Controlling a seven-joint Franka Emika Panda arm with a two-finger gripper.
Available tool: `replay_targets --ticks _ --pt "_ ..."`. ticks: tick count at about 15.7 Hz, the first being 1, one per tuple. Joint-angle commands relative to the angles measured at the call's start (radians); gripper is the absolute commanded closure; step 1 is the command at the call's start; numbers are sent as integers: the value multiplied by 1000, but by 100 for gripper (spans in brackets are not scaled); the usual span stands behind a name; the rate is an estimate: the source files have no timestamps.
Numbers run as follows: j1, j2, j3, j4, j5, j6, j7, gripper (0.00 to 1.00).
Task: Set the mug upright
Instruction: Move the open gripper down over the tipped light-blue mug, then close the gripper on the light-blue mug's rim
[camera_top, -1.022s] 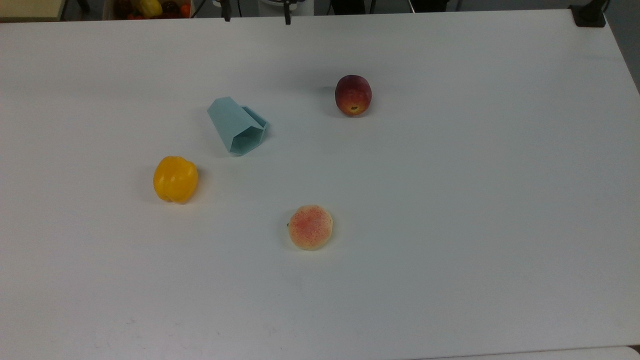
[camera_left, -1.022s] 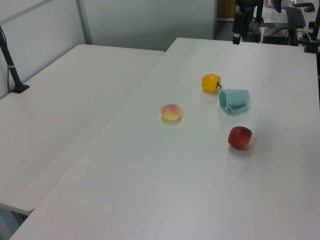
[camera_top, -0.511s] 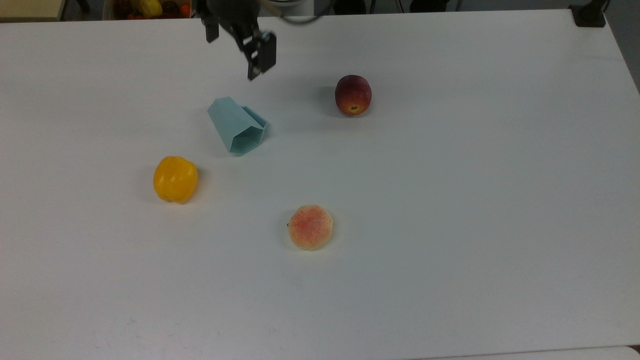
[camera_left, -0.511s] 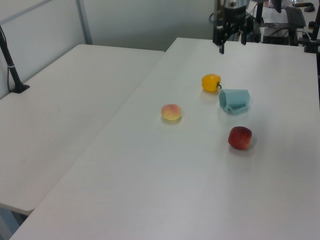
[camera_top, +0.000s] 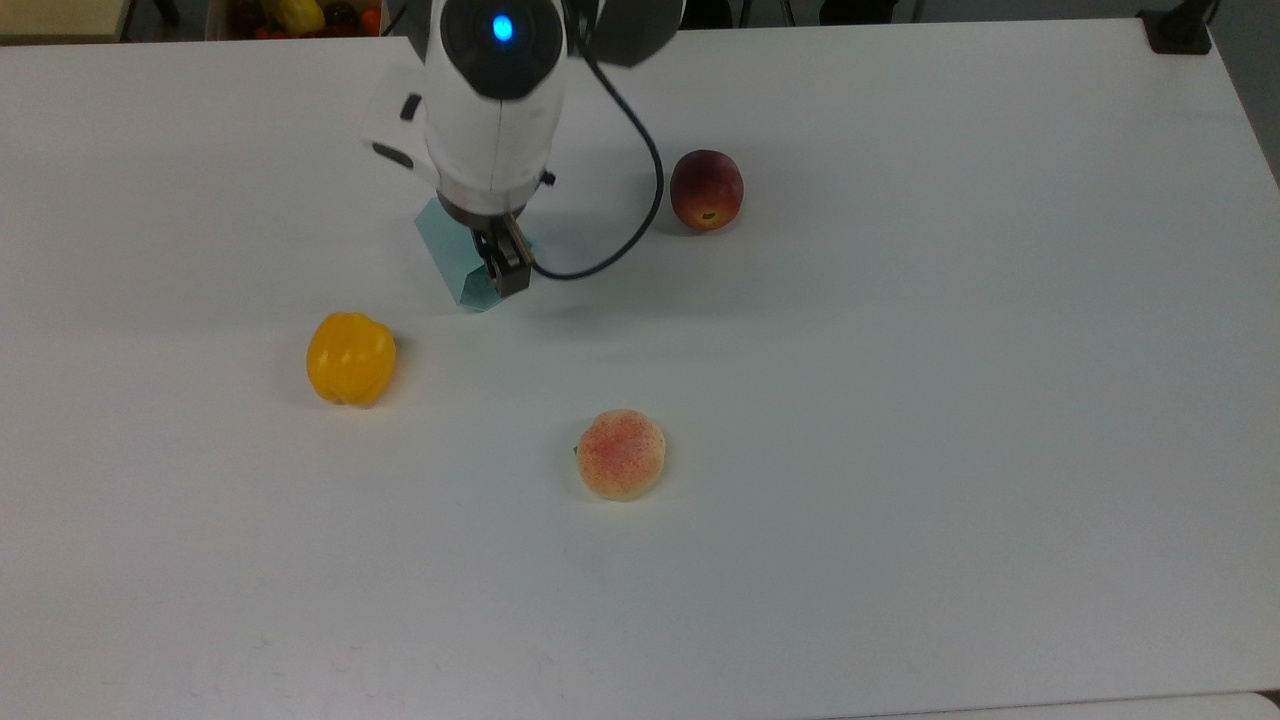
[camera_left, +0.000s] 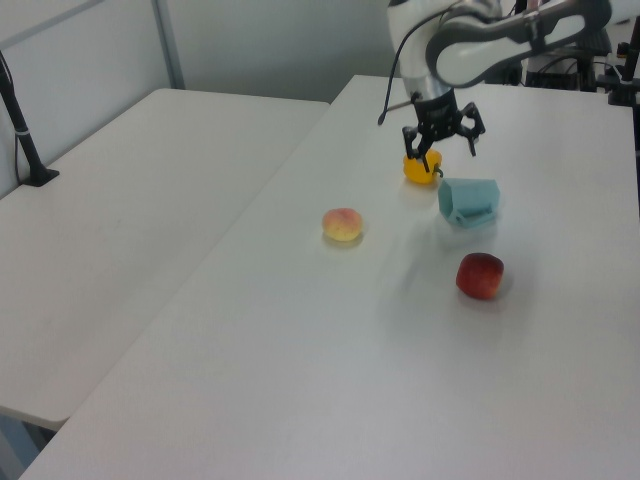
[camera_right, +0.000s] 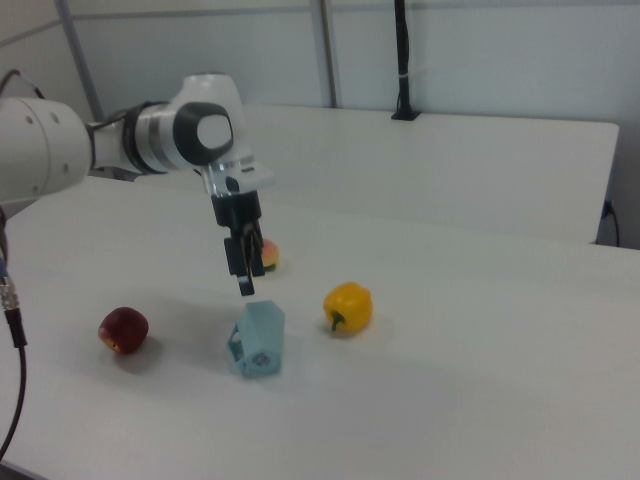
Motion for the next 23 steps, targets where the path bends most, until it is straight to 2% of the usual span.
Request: replay_targets --ticks 1,6,12,14,16,18,21,23 --pt "13 86 -8 48 16 -40 53 0" --pt "9 87 -7 40 23 -61 31 0" --pt "6 84 -8 17 12 -159 -101 0" --pt "-6 84 -8 9 4 -159 -133 8" --pt "-11 83 -8 6 3 -159 -157 18" --pt "-22 81 -8 5 1 -158 -186 44" --pt "-30 78 -8 5 0 -155 -245 96" --pt "-30 77 -8 5 1 -156 -320 100"
